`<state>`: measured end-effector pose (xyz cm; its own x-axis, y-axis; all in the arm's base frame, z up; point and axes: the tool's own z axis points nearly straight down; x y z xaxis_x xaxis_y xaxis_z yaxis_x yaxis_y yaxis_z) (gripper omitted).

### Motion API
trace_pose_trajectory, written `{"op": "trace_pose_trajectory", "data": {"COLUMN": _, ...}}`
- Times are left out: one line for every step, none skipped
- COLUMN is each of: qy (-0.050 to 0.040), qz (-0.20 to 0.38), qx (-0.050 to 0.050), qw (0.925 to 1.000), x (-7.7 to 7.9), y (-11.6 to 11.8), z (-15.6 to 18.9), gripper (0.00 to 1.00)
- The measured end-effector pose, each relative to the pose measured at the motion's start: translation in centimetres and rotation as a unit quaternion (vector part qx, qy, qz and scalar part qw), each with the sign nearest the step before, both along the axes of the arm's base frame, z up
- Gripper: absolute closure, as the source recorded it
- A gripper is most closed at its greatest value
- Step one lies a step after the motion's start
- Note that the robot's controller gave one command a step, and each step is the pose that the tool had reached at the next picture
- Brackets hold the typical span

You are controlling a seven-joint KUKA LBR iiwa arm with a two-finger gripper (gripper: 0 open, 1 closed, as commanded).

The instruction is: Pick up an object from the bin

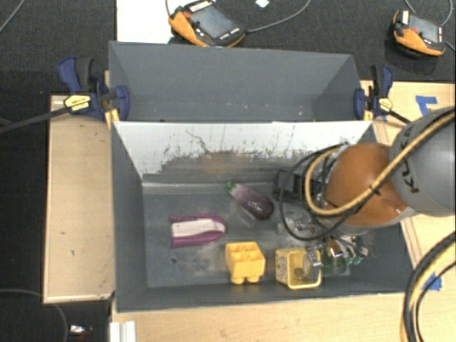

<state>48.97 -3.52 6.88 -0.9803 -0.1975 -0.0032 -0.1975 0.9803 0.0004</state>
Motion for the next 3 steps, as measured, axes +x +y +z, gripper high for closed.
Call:
{"op": "trace_pose_trajectory", "data": {"qy": -0.0093, "qz": 0.043, "qx": 0.0, "qw": 0.999, "x": 10.3, "y": 1.4, "z": 8.2, "gripper": 0.0}}
{"op": "trace_pose_trajectory", "data": {"qy": 0.0029, "qz": 0.036, "qx": 0.0, "qw": 0.9993, "x": 3.3, "y": 0.9, "z": 3.2, "gripper": 0.0}}
{"op": "trace_pose_trajectory", "data": {"qy": -0.014, "qz": 0.262, "qx": -0.002, "qw": 0.9651, "x": 3.4, "y": -1.4, "z": 0.3, "gripper": 0.0}}
